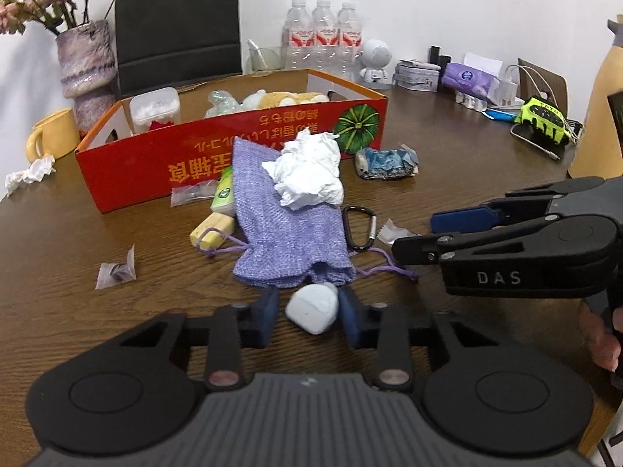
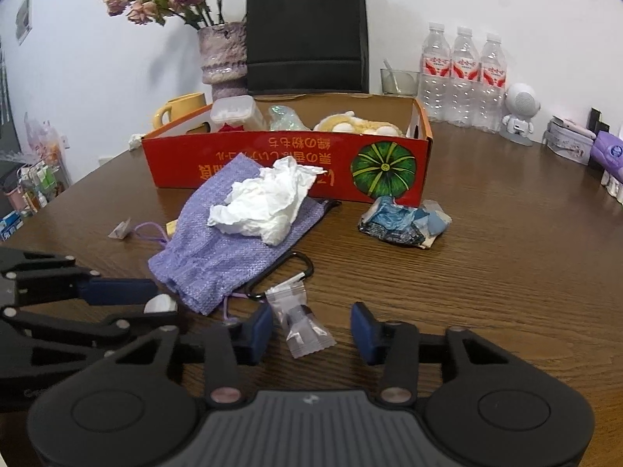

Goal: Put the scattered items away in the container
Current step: 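Grasp the small white cap with the left tool while the right tool grasps the wrapped candy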

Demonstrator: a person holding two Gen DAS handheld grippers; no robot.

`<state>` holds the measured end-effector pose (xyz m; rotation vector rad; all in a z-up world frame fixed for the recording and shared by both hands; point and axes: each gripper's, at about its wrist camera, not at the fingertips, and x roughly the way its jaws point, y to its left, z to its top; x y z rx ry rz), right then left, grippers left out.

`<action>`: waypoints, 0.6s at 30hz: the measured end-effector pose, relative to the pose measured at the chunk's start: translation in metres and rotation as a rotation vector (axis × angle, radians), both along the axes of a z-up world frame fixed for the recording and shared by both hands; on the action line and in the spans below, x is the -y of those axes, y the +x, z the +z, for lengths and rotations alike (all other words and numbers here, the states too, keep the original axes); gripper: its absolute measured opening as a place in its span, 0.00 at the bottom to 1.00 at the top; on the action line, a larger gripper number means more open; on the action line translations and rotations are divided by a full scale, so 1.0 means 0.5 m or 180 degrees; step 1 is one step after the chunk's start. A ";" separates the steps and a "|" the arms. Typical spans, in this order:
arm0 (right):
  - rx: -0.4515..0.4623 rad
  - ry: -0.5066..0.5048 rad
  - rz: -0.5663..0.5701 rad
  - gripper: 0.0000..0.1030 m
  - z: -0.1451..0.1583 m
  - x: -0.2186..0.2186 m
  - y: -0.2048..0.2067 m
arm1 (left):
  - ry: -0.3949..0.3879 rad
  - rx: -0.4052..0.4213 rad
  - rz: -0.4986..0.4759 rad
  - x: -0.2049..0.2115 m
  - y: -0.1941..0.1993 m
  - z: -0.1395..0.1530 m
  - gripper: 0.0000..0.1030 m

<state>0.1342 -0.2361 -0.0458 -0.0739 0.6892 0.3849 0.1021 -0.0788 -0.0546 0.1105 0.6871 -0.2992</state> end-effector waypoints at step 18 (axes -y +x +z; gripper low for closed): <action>0.0344 0.0166 0.0039 0.16 0.071 0.016 -0.022 | -0.0220 0.0261 0.0067 -0.054 -0.007 0.072 0.29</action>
